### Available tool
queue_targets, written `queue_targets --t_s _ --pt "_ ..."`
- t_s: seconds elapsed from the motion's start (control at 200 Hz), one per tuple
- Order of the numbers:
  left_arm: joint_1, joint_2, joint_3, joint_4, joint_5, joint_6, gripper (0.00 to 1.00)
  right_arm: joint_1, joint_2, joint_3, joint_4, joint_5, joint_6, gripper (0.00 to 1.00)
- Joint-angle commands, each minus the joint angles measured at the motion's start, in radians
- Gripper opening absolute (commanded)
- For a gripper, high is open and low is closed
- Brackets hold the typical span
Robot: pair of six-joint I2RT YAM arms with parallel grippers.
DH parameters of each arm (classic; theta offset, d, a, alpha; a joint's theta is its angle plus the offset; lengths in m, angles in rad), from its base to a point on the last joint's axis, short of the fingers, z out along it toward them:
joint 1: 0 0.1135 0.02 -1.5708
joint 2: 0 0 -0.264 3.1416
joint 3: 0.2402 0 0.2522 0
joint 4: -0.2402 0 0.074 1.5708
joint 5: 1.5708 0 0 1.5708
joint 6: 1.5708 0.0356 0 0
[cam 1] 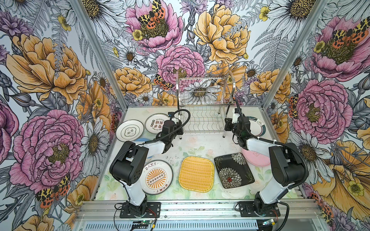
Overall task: Load plates into a dish rack
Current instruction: Rotate the dish rack at the top-center of the table.
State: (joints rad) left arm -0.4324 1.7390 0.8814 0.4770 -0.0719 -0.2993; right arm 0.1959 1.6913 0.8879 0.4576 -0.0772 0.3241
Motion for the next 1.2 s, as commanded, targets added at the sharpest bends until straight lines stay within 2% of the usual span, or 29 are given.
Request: queue_targets --t_s 0.0,0.425,0.746,0.826,0.871,0.951,1.036,1.196 --pt "-0.053 -0.053 -0.056 0.008 0.053 0.013 0.01 0.011 -0.022 -0.002 -0.066 -0.077 -0.038 0.0" --pt "-0.123 -0.25 -0.247 -0.032 -0.038 -0.021 0.0 0.025 -0.083 -0.091 -0.067 -0.12 -0.012 0.0" --pt "-0.131 -0.34 -0.302 -0.087 -0.091 -0.02 0.02 0.073 -0.074 -0.095 -0.071 -0.114 -0.005 0.0" --pt "-0.131 -0.344 -0.295 -0.099 -0.091 -0.02 0.1 0.074 -0.077 -0.092 -0.078 -0.1 0.0 0.01" --pt "-0.13 -0.347 -0.289 -0.107 -0.094 -0.02 0.19 0.072 -0.088 -0.09 -0.086 -0.09 0.002 0.04" --pt "-0.137 -0.359 -0.281 -0.124 -0.111 -0.022 0.38 0.071 -0.11 -0.084 -0.114 -0.077 0.004 0.17" --pt "-0.144 -0.379 -0.277 -0.143 -0.13 -0.023 0.52 0.067 -0.133 -0.07 -0.16 -0.075 0.004 0.32" --pt "-0.16 -0.445 -0.271 -0.21 -0.169 -0.027 0.63 0.058 -0.2 -0.06 -0.266 -0.081 0.015 0.53"
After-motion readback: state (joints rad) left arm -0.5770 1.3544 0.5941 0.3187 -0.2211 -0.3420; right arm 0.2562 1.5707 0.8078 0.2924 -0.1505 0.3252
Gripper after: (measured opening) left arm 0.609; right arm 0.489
